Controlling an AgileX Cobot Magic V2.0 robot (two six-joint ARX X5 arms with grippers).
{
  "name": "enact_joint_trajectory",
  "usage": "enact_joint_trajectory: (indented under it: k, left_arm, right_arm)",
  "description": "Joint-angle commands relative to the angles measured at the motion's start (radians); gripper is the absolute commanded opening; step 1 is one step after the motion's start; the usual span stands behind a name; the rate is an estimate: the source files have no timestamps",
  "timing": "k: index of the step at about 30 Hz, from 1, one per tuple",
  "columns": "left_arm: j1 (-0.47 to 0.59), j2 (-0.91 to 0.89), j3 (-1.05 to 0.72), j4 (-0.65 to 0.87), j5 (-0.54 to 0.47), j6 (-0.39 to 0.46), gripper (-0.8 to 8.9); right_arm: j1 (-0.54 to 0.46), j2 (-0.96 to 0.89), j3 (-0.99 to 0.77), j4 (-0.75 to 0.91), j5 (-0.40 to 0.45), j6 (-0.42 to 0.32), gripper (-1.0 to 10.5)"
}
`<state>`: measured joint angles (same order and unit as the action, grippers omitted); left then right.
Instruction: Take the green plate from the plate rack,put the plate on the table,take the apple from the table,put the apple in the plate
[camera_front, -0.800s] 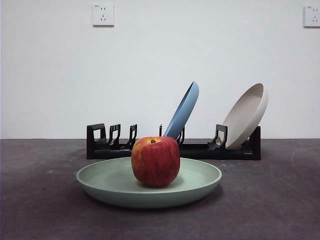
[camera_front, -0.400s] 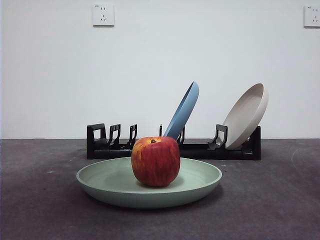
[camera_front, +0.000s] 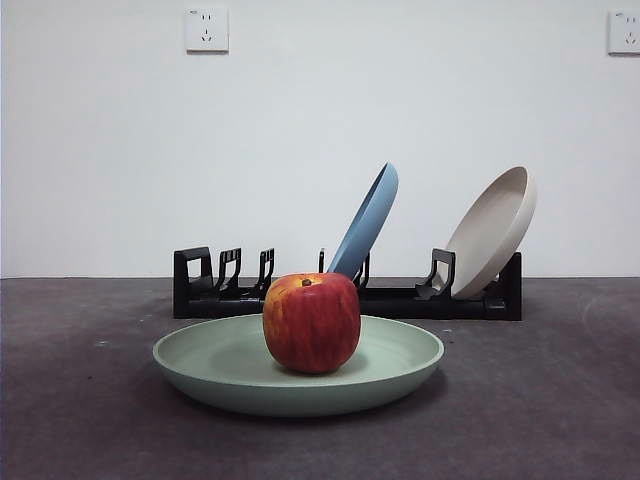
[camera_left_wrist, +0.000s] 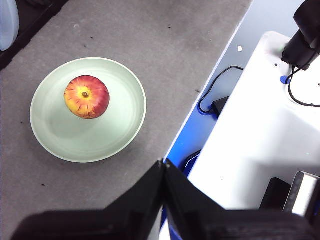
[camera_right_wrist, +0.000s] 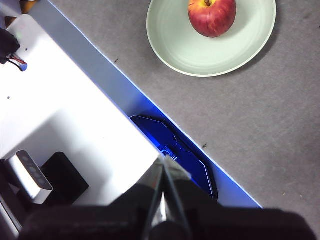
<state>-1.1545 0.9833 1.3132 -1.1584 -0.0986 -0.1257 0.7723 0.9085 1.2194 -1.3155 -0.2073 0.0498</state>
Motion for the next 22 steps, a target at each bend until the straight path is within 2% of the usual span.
enact_joint_trajectory:
  k: [1,8,12,13,16,22]
  left_arm:
    - [0.003,0.0,0.002,0.006,-0.004,-0.006,-0.03]
    - [0.009,-0.007,0.002,0.004,-0.009,-0.002,-0.03]
    - [0.076,-0.048,0.001,0.115,-0.016,0.15,-0.03]
    - [0.12,-0.068,-0.003,0.191,-0.013,0.224,-0.03]
    - [0.267,-0.128,-0.039,0.396,0.03,0.361,-0.03]
    - [0.615,-0.326,-0.24,0.778,0.127,0.385,-0.03]
  right_arm:
    - [0.001,0.0,-0.005,0.003,0.001,0.009,-0.1]
    - [0.001,-0.002,-0.005,0.003,0.001,0.009,-0.1]
    - [0.001,-0.002,-0.005,0.002,0.001,0.009,-0.1]
    - [0.001,-0.002,-0.005,0.002,0.001,0.009,-0.1]
    - [0.001,-0.002,-0.005,0.002,0.001,0.009,-0.1]
    - [0.001,-0.002,-0.005,0.002,0.001,0.009,-0.1]
